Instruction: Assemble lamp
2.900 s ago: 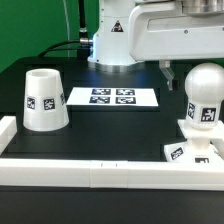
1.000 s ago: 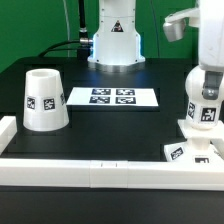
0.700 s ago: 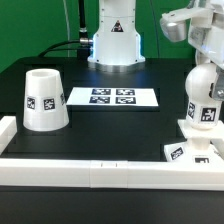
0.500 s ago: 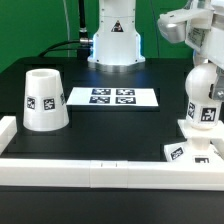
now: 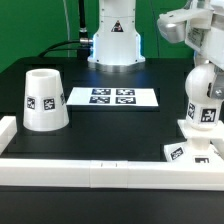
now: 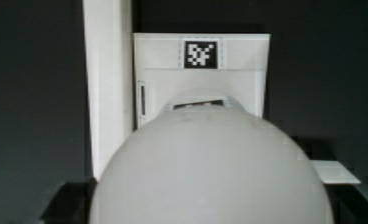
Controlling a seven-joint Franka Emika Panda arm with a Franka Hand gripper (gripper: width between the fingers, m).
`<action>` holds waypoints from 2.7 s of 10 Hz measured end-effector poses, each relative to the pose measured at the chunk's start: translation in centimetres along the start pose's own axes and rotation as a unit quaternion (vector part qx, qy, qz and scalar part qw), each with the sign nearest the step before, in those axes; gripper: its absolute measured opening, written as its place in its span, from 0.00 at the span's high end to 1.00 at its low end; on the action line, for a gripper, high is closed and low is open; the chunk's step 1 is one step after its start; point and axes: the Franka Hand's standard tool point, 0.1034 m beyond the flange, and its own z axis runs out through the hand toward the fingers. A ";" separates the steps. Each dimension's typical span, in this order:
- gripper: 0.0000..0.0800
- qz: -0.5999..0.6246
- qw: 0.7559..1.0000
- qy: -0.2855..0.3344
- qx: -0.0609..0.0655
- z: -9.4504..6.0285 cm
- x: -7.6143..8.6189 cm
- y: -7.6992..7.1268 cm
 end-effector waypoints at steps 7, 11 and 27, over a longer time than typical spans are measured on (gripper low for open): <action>0.28 0.327 0.945 0.015 0.014 0.1 0.1 -0.3; 0.28 0.433 0.901 0.015 0.015 0.1 0.1 -0.2; 0.28 0.931 0.360 0.027 0.059 0.3 -0.3 -0.2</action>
Offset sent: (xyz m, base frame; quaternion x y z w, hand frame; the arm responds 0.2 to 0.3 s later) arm -0.0085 -0.0040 0.0021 0.0225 0.0118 0.2957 0.9549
